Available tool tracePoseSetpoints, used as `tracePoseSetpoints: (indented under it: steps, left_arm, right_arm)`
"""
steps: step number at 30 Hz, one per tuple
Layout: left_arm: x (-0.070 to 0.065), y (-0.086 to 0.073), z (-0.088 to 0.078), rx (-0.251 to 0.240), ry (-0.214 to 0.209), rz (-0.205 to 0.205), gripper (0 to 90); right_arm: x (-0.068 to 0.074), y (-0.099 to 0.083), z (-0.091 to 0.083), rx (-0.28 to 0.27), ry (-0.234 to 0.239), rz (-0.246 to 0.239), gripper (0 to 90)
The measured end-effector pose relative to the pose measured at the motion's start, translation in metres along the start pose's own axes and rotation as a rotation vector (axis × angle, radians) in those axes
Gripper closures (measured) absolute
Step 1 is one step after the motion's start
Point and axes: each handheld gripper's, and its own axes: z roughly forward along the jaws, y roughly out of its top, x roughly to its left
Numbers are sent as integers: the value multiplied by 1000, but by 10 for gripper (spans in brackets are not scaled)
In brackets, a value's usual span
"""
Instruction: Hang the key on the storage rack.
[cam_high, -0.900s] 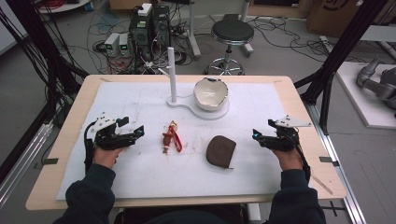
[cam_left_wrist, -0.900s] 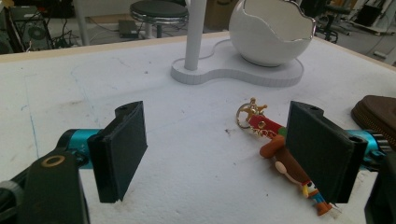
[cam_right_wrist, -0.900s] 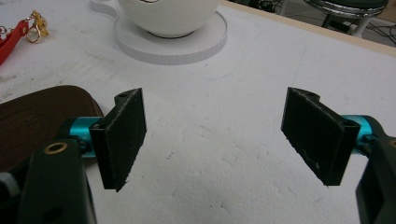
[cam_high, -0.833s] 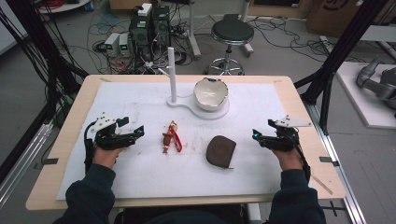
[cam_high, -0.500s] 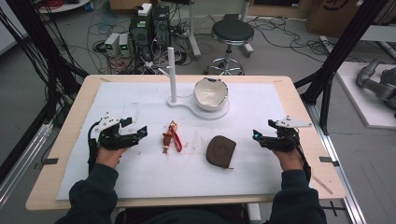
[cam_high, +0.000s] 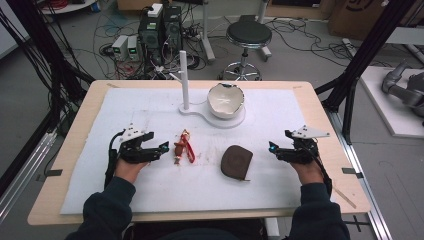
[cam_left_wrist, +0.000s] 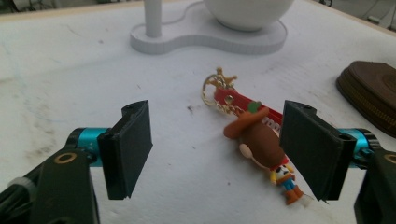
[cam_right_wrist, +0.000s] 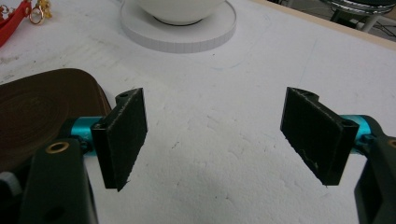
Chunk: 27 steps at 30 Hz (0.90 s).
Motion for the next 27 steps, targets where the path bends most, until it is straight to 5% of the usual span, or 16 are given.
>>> tracePoseSetpoints:
  steps: [10, 16, 20, 26, 27]
  left_arm:
    - [-22, 1, 28, 90, -10, 41, 313]
    - [-39, -2, 48, 207, 27, 118, 259]
    - [-39, -2, 51, 236, 43, 122, 262]
    - [-36, -2, 49, 261, 67, 126, 395]
    - [-36, -2, 48, 258, 64, 127, 533]
  right_arm:
    - [1, 0, 2, 4, 5, 5, 232]
    - [2, 0, 2, 5, 12, 6, 234]
    - [2, -1, 1, 8, 12, 8, 234]
    - [1, -1, 1, 10, 12, 3, 234]
    - [1, -2, 1, 9, 11, 2, 235]
